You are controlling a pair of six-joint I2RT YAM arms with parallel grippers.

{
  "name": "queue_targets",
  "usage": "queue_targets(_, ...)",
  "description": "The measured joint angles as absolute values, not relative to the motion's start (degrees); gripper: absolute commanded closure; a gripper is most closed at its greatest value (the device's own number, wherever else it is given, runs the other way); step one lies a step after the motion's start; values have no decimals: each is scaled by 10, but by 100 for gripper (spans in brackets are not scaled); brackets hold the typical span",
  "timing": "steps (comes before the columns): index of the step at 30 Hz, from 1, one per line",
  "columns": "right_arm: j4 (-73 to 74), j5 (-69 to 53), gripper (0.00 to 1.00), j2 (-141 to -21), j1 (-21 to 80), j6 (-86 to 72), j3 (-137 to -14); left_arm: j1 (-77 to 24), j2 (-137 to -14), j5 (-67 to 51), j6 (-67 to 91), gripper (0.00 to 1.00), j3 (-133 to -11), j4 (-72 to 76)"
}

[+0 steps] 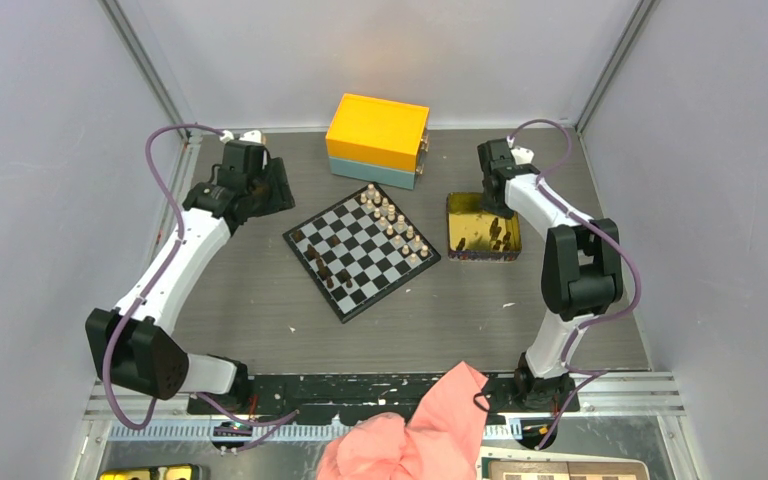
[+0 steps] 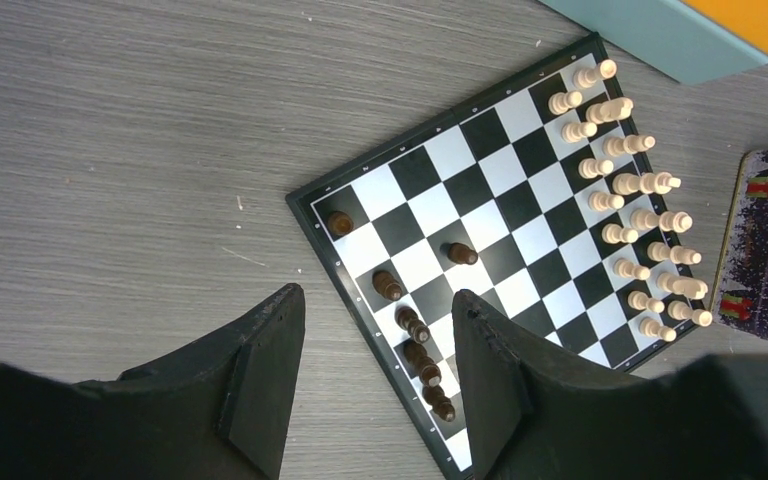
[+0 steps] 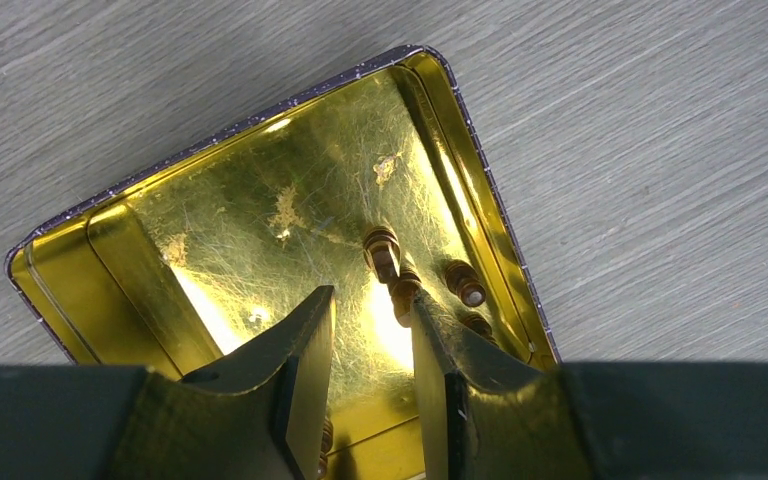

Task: Set up the chess pieces on the board
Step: Pick up the chess piece from the storage box.

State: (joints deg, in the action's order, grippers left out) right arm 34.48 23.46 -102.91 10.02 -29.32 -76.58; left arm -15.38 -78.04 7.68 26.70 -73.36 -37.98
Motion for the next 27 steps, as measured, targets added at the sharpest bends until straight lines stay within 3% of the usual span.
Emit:
queue_targets(19, 343, 224, 63, -1070, 85, -300, -759, -154, -773, 72, 269, 44, -733, -380)
queue_targets(27, 339, 219, 91, -1074, 81, -303, -759, -155, -773, 72, 269, 43, -733, -380)
